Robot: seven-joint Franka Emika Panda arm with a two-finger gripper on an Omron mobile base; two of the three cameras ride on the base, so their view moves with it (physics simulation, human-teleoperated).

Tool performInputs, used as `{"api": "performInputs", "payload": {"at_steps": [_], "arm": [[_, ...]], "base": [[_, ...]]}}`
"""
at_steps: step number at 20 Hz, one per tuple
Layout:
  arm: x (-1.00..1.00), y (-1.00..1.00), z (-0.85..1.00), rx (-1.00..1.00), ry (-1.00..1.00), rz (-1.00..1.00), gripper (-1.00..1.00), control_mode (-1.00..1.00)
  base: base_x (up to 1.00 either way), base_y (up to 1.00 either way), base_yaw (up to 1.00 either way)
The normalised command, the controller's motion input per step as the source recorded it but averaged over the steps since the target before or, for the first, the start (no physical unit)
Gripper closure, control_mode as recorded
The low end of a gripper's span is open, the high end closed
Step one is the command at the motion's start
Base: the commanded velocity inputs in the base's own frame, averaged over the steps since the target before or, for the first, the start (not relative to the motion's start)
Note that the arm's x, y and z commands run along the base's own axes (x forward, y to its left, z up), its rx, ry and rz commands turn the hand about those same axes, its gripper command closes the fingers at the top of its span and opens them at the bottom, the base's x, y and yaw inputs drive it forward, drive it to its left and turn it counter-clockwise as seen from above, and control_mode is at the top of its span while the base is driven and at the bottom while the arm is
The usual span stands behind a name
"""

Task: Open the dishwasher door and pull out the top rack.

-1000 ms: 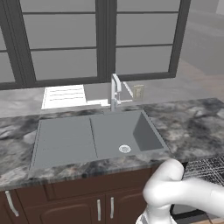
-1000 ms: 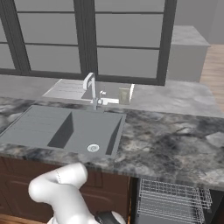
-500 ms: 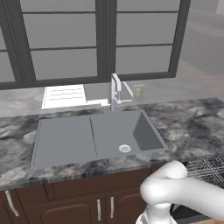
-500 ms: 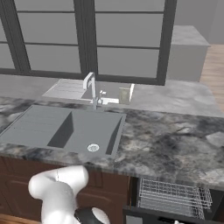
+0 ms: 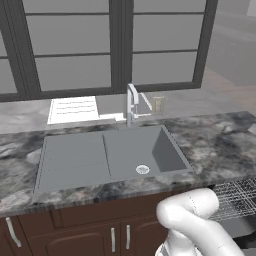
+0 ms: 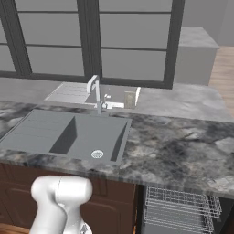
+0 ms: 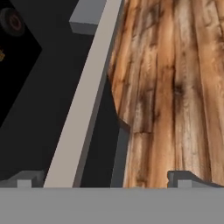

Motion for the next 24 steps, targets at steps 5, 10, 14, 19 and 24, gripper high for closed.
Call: {"api": "performInputs", "payload": {"at_steps": [5,10,14,19,24], "arm": [[-1.00,0.10,0.99,0.07,-0.26,0.00,-1.00,-1.00],[-1.00,0.05,0.79,0.06,-0.08,0.01,-1.00,-1.00],[-1.00,0.00,0.86,0.05,0.02,0.00,-1.00,-1.00],[-1.00,0.01,1.00,0.09,0.06,0.00,-1.00,-1.00],[-0.82,0.39,1.00,0.05,0.12,0.00,-1.00,-1.00]], "base": [[0.00,0.00,0.00],[0.00,0.00,0.00],[0.00,0.00,0.00],[0.00,0.00,0.00],[0.00,0.00,0.00]]}}
